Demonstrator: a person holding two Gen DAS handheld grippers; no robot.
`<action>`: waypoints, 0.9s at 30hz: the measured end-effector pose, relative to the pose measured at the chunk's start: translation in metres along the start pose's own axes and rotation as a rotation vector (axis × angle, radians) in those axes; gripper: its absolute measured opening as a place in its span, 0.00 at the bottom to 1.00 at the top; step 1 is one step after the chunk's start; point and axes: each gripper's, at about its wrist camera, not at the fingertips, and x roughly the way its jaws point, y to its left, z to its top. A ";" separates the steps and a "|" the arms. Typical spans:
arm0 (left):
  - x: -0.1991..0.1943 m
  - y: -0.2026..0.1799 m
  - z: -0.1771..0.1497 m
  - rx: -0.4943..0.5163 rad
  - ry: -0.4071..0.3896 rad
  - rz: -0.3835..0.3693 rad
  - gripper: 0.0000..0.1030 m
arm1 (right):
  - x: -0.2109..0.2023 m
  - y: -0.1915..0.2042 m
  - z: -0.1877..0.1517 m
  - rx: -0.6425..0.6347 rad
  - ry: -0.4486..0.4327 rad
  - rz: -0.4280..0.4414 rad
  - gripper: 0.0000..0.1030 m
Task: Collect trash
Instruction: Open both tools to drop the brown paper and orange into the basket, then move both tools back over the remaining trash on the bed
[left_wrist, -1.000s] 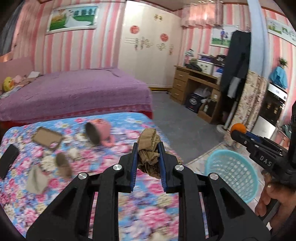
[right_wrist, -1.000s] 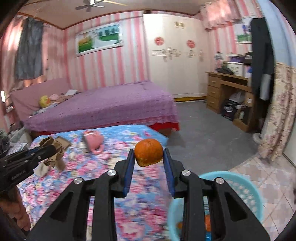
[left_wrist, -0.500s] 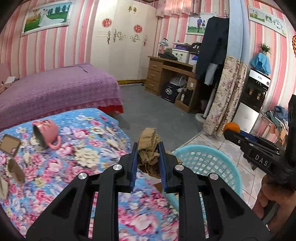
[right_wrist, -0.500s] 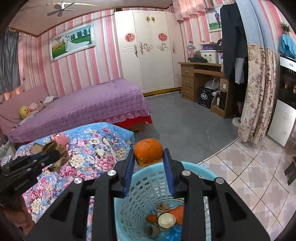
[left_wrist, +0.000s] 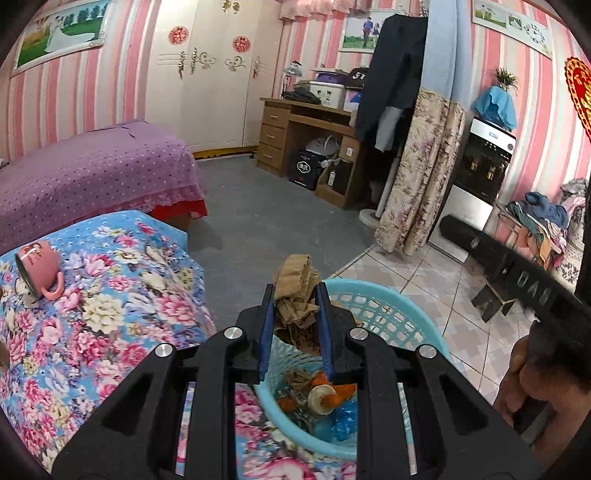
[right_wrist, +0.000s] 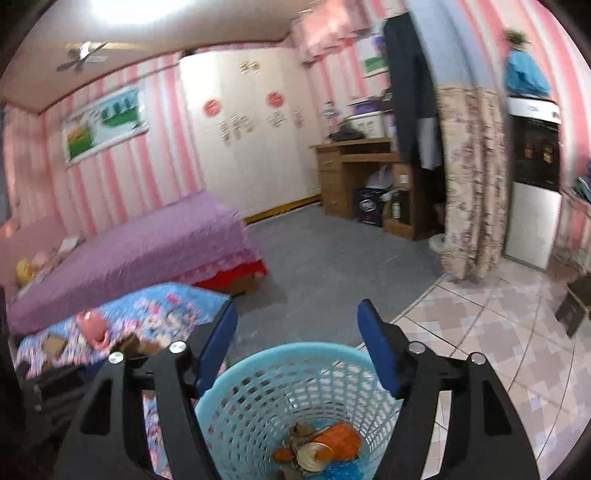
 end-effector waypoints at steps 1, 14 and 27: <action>0.003 -0.004 0.000 0.006 0.011 -0.006 0.19 | -0.002 -0.006 0.000 0.032 -0.011 -0.015 0.67; -0.034 0.019 0.005 0.006 -0.079 0.106 0.89 | 0.004 0.012 -0.004 0.043 -0.004 0.023 0.70; -0.144 0.177 -0.026 -0.066 -0.140 0.398 0.89 | -0.006 0.138 -0.032 -0.169 0.016 0.191 0.72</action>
